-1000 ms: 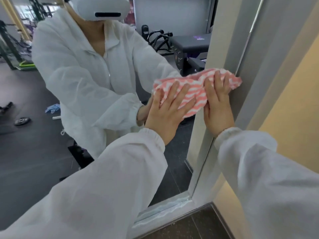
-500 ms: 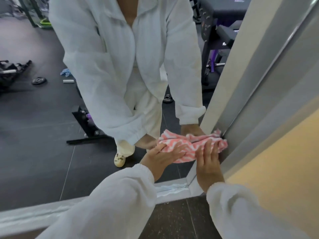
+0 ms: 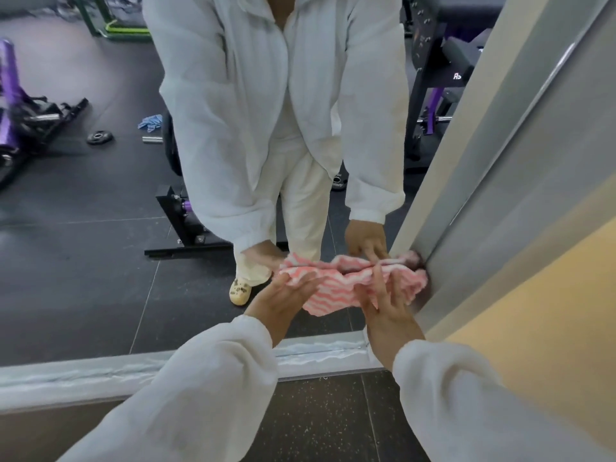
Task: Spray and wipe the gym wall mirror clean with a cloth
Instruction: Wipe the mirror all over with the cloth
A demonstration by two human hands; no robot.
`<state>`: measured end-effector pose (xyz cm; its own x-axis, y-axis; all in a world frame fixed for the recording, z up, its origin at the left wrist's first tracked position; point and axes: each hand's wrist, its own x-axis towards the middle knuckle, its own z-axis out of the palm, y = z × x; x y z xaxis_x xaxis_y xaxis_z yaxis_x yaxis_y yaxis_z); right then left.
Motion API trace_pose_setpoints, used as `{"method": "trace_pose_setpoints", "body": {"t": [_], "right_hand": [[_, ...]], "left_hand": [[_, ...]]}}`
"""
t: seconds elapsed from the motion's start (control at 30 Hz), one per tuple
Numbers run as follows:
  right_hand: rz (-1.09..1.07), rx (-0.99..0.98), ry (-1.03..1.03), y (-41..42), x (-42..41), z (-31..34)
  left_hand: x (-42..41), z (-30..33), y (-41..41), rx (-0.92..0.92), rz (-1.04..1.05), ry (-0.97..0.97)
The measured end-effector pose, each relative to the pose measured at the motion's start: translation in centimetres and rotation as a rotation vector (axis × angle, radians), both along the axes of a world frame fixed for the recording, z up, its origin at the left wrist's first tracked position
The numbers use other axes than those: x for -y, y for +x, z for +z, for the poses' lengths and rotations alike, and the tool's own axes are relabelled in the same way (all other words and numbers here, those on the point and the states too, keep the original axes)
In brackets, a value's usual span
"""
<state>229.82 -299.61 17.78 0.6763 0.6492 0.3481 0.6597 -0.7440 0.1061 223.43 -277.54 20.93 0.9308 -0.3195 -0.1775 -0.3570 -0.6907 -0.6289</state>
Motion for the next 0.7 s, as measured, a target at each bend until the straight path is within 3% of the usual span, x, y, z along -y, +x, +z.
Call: {"method": "trace_pose_setpoints", "body": {"t": [0.07, 0.17, 0.3, 0.47, 0.7], "right_hand": [[0.102, 0.089, 0.034, 0.4, -1.1, 1.5], [0.161, 0.202, 0.04, 1.2, -3.2, 5.2], [0.209, 0.31, 0.186, 2.1, -4.8, 10.1], [0.306, 0.393, 0.352, 3.8, -6.0, 16.3], [0.625, 0.453, 0.487, 6.3, -6.9, 26.1]], "left_hand": [[-0.9, 0.9, 0.2, 0.372, -0.097, -0.222], [-1.6, 5.1, 0.7, 0.658, -0.128, -0.407], [-3.1, 12.2, 1.3, 0.793, -0.169, -0.388], [-4.9, 14.5, 0.7, 0.815, -0.126, -0.341], [-4.8, 21.4, 0.9, 1.024, -0.194, -0.555]]}}
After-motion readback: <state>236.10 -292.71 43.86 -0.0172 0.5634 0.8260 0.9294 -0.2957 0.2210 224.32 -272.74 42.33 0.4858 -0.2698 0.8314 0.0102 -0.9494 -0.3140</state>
